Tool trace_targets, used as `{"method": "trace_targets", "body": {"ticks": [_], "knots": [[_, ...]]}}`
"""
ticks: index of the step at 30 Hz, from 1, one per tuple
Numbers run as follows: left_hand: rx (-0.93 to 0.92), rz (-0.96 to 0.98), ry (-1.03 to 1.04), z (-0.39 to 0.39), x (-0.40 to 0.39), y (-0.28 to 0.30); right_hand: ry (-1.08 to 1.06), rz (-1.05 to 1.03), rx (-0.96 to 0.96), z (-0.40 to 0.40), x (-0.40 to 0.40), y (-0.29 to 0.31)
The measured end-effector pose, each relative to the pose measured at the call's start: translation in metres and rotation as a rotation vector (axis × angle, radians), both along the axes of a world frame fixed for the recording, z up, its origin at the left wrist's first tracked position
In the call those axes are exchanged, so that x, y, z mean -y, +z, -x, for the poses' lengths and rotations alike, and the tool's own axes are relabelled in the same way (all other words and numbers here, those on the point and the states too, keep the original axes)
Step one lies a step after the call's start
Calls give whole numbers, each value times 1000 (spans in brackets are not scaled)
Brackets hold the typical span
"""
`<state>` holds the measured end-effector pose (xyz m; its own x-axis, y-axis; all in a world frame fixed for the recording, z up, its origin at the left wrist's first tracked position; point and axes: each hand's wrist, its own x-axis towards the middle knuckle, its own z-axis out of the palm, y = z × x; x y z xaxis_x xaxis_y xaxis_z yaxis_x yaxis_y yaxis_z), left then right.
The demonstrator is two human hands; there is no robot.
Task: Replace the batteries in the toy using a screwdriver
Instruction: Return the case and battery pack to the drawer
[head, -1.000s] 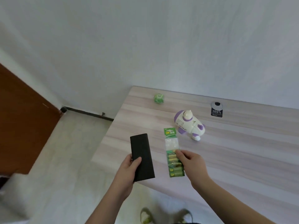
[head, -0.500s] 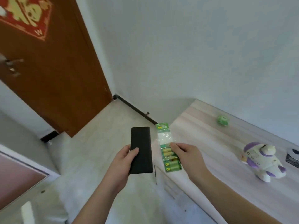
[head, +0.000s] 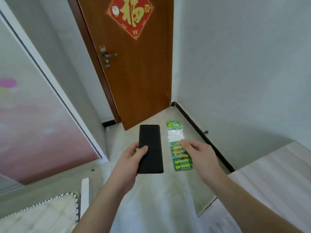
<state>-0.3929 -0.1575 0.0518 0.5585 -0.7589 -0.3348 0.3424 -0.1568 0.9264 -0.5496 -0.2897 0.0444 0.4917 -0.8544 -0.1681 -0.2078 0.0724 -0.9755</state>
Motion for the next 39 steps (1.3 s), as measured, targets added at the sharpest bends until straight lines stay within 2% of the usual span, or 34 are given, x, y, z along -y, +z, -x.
{"method": "trace_targets", "body": {"ticks": [9, 22, 30, 39], "knots": [[-34, -34, 187, -56, 25, -9, 165, 20, 15, -89, 54, -17], [-77, -20, 477, -112, 87, -9, 379, -63, 44, -194, 154, -29], [-100, -27, 633, -157, 53, -27, 602, -103, -11, -281, 135, -46], [-69, 24, 805, -256, -14, -31, 837, -53, -36, -422, 74, -45]]}}
